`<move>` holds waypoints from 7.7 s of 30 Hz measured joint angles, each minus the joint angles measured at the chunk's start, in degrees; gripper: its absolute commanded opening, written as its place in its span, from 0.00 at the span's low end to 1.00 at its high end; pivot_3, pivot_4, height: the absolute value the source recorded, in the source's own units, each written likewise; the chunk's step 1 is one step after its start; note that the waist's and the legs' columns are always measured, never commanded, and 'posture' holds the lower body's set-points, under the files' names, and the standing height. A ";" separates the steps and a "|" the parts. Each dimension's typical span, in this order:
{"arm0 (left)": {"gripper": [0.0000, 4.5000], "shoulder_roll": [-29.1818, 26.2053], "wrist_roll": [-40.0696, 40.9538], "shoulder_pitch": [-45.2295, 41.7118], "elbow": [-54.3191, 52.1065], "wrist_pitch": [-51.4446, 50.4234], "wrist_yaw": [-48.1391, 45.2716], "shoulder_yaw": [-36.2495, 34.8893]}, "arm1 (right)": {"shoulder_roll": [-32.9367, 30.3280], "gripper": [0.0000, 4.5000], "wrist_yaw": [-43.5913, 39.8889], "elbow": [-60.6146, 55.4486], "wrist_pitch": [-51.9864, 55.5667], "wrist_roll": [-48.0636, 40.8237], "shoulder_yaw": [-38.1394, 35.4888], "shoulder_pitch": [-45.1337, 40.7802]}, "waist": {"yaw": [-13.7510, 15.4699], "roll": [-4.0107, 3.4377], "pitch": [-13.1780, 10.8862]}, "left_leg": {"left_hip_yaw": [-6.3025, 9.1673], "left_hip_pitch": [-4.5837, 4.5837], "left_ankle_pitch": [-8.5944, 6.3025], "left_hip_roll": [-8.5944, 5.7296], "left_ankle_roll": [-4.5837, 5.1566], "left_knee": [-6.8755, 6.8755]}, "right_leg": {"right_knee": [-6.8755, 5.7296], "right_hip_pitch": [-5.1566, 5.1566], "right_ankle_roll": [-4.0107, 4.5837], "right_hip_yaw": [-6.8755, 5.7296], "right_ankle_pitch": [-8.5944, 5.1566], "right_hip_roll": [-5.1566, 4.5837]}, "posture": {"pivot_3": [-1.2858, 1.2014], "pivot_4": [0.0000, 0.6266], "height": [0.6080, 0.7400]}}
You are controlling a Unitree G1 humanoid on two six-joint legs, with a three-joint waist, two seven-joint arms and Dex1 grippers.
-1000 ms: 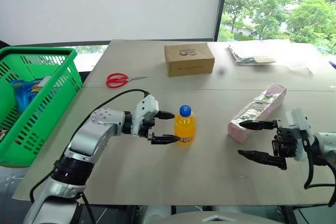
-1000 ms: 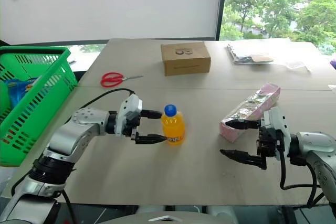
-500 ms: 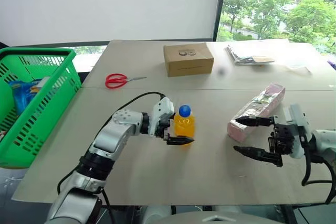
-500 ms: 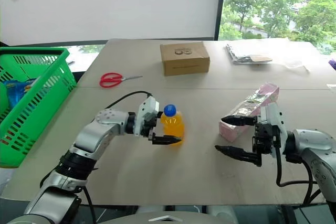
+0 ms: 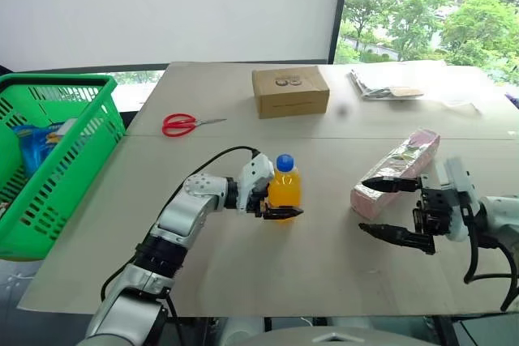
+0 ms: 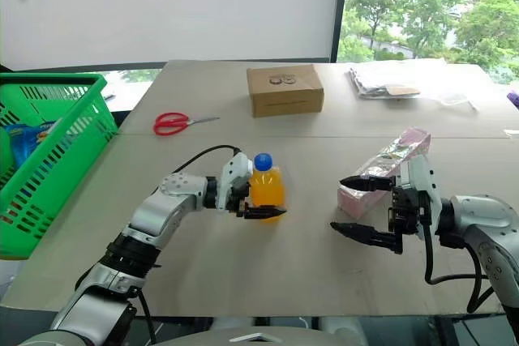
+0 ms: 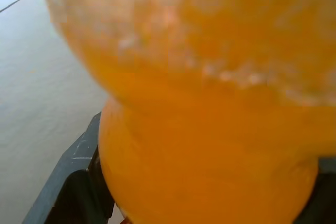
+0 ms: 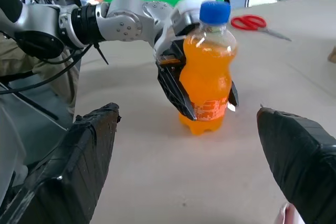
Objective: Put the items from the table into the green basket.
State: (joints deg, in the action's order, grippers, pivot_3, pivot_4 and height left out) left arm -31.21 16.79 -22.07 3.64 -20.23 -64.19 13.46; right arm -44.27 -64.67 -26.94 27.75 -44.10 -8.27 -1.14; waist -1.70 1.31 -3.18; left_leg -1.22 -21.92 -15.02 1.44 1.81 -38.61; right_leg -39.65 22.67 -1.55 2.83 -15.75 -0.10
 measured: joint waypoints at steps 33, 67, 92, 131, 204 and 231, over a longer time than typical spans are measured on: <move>0.80 -32.10 -8.71 -16.38 51.71 6.70 39.61 -37.44 | 33.31 1.00 15.61 21.37 0.56 9.24 15.24 -42.84 | 5.83 1.41 0.57 | 0.69 -1.22 0.11 -0.43 -0.28 0.20 | -0.15 1.04 0.24 -1.97 0.16 -1.88 | 0.58 0.00 0.88; 0.97 31.19 -8.87 -28.63 25.34 -3.23 23.88 0.67 | 3.67 1.00 25.78 2.23 11.60 10.02 -14.87 2.45 | -0.39 -0.05 1.24 | 1.27 -1.47 0.25 -0.86 -0.24 -0.38 | -0.17 0.78 0.32 -2.35 0.25 -1.33 | 0.44 0.00 0.88; 0.97 -7.29 -1.72 -13.48 -7.06 -11.16 0.49 -7.40 | 31.45 1.00 62.39 27.92 15.72 21.47 -7.15 -24.35 | -6.68 -0.70 1.10 | 1.62 -0.08 0.23 -0.88 -0.29 0.36 | -0.06 0.44 0.33 -0.13 0.30 -0.13 | 0.53 0.00 0.88; 1.00 -19.15 16.78 -4.17 -26.82 -28.97 8.17 -19.50 | 45.23 0.00 90.22 24.84 33.02 33.51 -15.81 -32.03 | -0.11 -0.48 1.10 | 1.63 0.01 0.23 -0.90 -0.29 0.39 | 0.11 0.30 0.28 -0.24 0.25 -0.09 | 0.53 0.00 0.88; 0.46 7.13 54.35 -7.72 -12.36 -35.58 20.02 -27.60 | 42.35 0.00 47.45 7.44 21.96 -20.36 0.78 -40.97 | -0.75 -0.84 0.71 | 1.73 -0.77 0.24 -0.93 -0.30 0.29 | -0.07 1.04 0.36 -0.30 0.31 -0.12 | 0.52 0.00 0.88; 0.04 -21.25 26.92 -18.17 -2.09 -22.43 31.52 -32.88 | 20.79 0.96 22.60 9.80 16.63 -9.71 8.01 -35.35 | -1.04 -0.63 0.45 | 1.62 -0.75 0.23 -0.87 -0.29 0.55 | 0.29 1.08 0.36 -0.36 0.31 0.01 | 0.55 0.00 0.88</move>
State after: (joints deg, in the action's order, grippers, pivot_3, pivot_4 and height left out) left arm -52.46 43.71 -40.24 1.55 -42.65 -32.67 -19.43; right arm -23.48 -42.07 -17.14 44.38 -53.81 -0.27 -36.49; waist -2.74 0.68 -2.73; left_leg 0.40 -22.67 -14.79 0.57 1.52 -38.06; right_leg -39.36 23.74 -1.19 2.47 -15.44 -0.09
